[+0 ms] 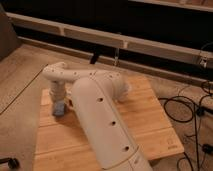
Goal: Place the white sponge in the ceramic bowl
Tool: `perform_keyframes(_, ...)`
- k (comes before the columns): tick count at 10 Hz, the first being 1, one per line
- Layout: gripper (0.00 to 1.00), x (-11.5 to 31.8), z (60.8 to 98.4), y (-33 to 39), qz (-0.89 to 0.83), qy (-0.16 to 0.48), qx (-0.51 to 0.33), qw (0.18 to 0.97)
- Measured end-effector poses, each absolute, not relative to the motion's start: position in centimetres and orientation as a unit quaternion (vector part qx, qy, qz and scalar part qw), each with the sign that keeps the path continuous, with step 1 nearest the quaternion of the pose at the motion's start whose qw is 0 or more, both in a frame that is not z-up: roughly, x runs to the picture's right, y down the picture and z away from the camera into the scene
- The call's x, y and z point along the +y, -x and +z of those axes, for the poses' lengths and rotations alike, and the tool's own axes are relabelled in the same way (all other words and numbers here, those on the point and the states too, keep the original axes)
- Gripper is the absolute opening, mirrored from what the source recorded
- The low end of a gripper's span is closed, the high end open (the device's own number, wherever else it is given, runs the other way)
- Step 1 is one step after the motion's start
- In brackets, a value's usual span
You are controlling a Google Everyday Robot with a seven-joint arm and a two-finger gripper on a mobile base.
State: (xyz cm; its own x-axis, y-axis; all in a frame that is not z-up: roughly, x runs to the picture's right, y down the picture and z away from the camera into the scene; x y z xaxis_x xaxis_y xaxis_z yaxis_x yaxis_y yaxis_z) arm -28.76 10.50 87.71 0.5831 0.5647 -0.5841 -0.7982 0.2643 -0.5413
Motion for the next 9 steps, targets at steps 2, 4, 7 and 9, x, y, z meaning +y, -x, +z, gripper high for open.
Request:
perform_keyframes(2, 0.0, 7.8, 85.2, 28.8, 0.432, 0.404, 0.111, 0.799)
perform_keyframes(4, 0.0, 5.9, 83.1, 26.4, 0.448, 0.379, 0.109, 0.802)
perform_keyframes(7, 0.0, 4.9, 80.9, 20.1, 0.477, 0.348, 0.134, 0.796)
perform_keyframes(9, 0.0, 5.0, 79.6, 14.4, 0.496, 0.334, 0.157, 0.786)
